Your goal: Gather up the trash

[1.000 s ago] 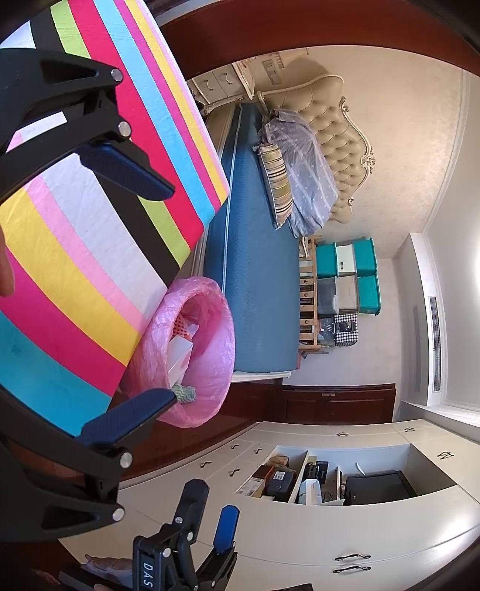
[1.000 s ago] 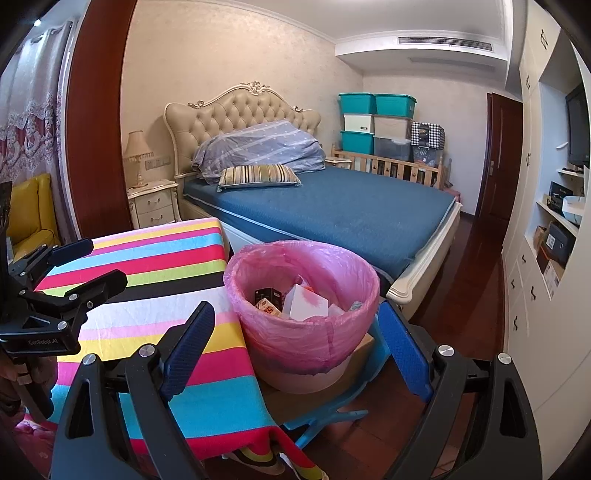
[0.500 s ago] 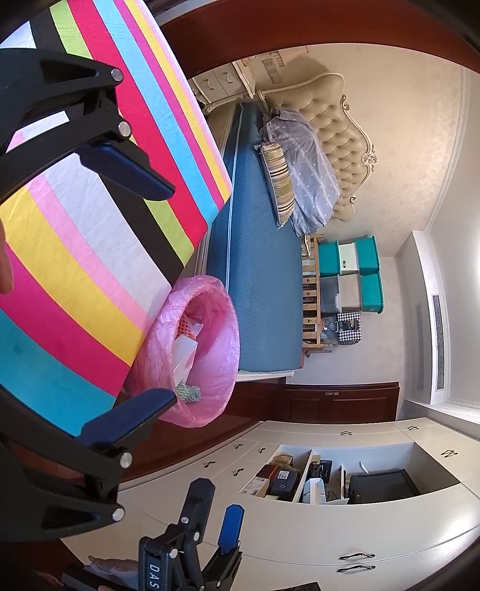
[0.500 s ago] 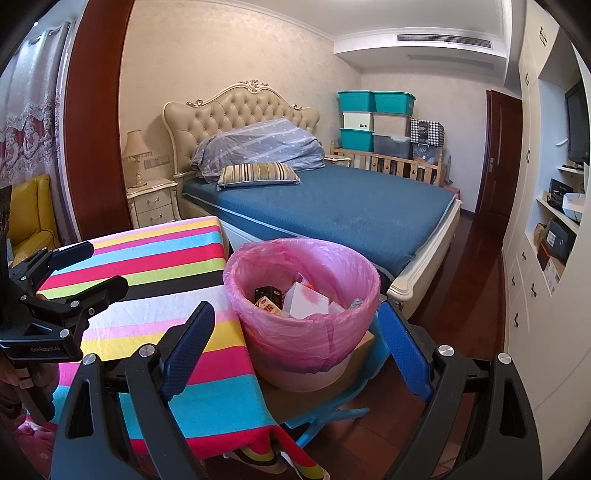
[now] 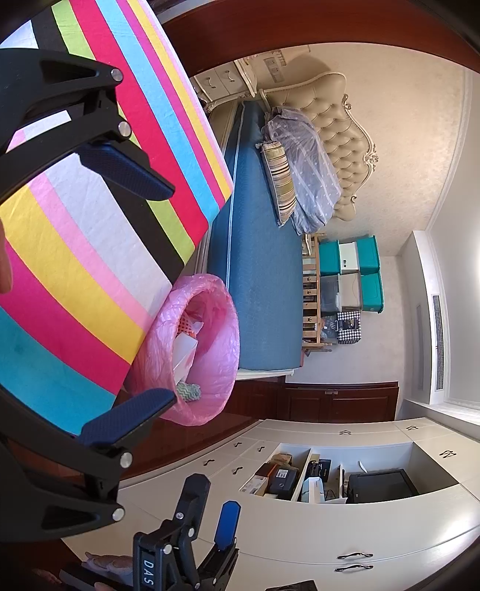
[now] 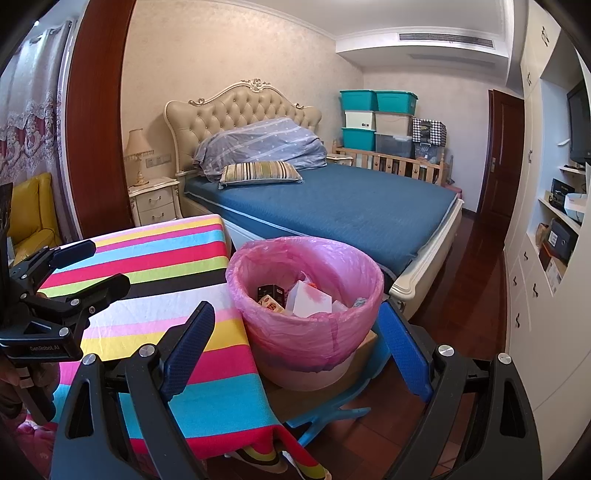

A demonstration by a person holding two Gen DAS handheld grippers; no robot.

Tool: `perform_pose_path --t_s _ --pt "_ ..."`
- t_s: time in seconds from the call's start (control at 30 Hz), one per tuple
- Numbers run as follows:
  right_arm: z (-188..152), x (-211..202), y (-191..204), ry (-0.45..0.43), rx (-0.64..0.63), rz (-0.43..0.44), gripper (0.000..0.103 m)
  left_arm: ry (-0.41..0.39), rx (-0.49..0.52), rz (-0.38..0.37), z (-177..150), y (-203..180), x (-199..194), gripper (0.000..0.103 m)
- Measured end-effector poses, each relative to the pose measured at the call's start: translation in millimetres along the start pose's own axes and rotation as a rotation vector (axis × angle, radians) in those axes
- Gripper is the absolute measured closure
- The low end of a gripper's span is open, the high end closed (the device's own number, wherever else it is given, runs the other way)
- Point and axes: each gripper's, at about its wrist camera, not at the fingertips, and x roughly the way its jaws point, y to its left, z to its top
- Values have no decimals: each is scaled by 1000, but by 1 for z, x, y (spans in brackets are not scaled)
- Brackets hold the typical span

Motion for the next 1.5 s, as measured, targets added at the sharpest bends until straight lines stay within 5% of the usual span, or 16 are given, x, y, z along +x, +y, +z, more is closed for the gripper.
perform_pose_path --t_s 1.5 --pt "-2 3 2 7 0 7 18 5 5 -16 -4 -1 1 5"
